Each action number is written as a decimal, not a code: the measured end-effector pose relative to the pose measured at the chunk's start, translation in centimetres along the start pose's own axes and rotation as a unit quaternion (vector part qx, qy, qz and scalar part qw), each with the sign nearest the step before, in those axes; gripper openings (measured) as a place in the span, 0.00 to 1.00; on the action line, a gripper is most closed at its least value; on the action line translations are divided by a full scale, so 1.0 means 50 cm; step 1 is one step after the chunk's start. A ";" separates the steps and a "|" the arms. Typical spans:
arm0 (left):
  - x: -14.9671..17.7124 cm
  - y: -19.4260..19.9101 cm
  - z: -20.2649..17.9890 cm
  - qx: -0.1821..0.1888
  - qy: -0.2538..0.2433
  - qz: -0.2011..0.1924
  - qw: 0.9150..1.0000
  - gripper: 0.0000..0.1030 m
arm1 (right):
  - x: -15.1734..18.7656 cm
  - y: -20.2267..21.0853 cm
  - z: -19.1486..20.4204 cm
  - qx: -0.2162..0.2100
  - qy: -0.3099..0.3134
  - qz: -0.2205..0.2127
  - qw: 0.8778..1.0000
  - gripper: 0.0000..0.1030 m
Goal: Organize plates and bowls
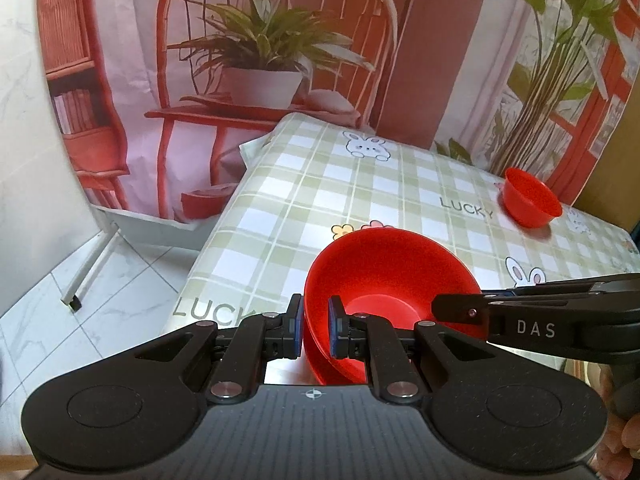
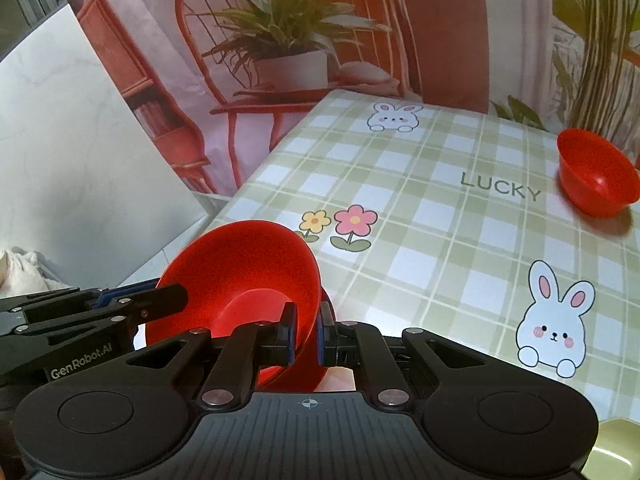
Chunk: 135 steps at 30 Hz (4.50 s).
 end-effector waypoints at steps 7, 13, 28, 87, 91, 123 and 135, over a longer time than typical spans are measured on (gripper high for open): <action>0.010 -0.007 0.002 -0.002 -0.001 0.006 1.000 0.13 | 0.014 -0.011 -0.003 -0.001 0.000 0.010 1.000 0.09; 0.012 -0.011 0.008 -0.008 0.001 0.009 1.000 0.13 | 0.019 -0.017 -0.002 -0.002 0.001 0.015 1.000 0.09; -0.011 0.012 0.017 -0.018 0.023 -0.017 0.999 0.14 | 0.021 -0.006 -0.008 -0.007 -0.006 0.009 1.000 0.11; -0.183 0.014 -0.411 0.068 -0.107 -0.104 0.987 0.32 | -0.095 0.321 -0.489 0.111 -0.049 -0.172 0.978 0.18; -0.194 -0.017 -0.430 0.074 -0.107 -0.098 0.987 0.32 | -0.101 0.306 -0.511 0.111 -0.050 -0.172 0.978 0.18; -0.205 -0.407 -0.492 0.116 -0.075 0.017 0.990 0.42 | -0.170 -0.001 -0.681 0.093 -0.099 -0.101 0.986 0.18; -0.190 -0.454 -0.506 0.103 -0.078 0.031 0.991 0.17 | -0.168 -0.045 -0.681 0.082 -0.122 -0.090 0.985 0.18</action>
Point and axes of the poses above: each gripper's, at about its wrist camera, not at the fingertips, and y roughly against the way its jaws point, z to its left, x to its underside, the point moved 5 cm from there along -y, roughly the way its jaws point, and after that the axes turned 5 degrees about x, right-handed, at the moved point
